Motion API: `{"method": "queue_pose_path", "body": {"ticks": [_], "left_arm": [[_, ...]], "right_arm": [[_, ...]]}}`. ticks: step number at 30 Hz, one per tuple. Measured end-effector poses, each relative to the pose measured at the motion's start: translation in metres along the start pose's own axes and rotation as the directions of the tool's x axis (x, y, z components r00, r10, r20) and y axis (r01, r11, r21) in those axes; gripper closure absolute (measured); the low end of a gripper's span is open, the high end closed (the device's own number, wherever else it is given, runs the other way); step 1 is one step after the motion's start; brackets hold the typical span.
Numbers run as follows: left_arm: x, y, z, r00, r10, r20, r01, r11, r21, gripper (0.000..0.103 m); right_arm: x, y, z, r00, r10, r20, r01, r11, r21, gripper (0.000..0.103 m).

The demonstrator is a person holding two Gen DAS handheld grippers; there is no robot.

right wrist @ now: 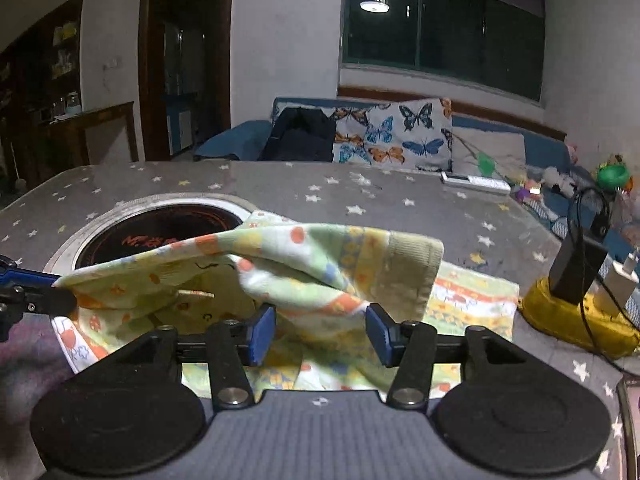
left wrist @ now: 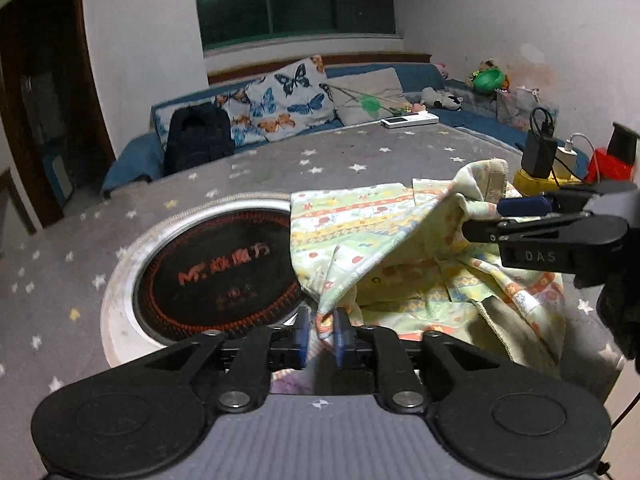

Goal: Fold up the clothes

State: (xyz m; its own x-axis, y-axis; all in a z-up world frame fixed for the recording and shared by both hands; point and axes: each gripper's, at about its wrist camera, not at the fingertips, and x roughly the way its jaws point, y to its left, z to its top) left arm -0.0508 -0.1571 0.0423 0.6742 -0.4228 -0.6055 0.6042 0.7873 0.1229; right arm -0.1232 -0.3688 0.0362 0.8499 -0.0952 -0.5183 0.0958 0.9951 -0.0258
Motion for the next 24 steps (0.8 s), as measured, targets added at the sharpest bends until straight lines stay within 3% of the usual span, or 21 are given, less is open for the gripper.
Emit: {"method": "queue_pose_path", "body": {"ticks": [5,12,13,14,19,21,24], "left_arm": [[-0.006,-0.007,0.006,0.998,-0.002,0.055,-0.001,0.998,0.062,0.067],[0.008,-0.029,0.016,0.996,-0.048,0.074,0.037,0.989,0.143,0.067],[0.011,-0.033,0.016,0.995,-0.055,0.078,0.042,0.986,0.160,0.067],[0.015,-0.037,0.017,0.995,-0.055,0.082,0.040,0.984,0.172,0.067],[0.036,-0.043,0.021,0.996,-0.047,0.080,0.032,0.982,0.187,0.069],[0.043,-0.041,0.022,0.997,-0.041,0.072,0.028,0.985,0.171,0.083],[0.049,-0.030,0.021,0.998,-0.034,0.051,0.028,0.992,0.122,0.090]], "right_arm": [[-0.001,0.007,0.005,1.000,0.001,0.020,0.000,0.999,-0.046,0.045],[0.006,0.016,0.004,1.000,0.015,0.024,-0.012,0.995,-0.103,0.048],[0.007,0.016,0.003,1.000,0.017,0.021,-0.015,0.994,-0.105,0.052],[0.007,0.016,0.003,1.000,0.021,0.019,-0.019,0.995,-0.102,0.062],[0.002,0.009,-0.001,0.999,0.029,0.025,-0.028,0.997,-0.067,0.084],[-0.002,0.003,-0.004,0.999,0.014,0.029,-0.012,0.999,-0.051,0.089],[-0.009,-0.005,-0.008,0.999,-0.009,0.036,0.010,1.000,-0.026,0.093]]}}
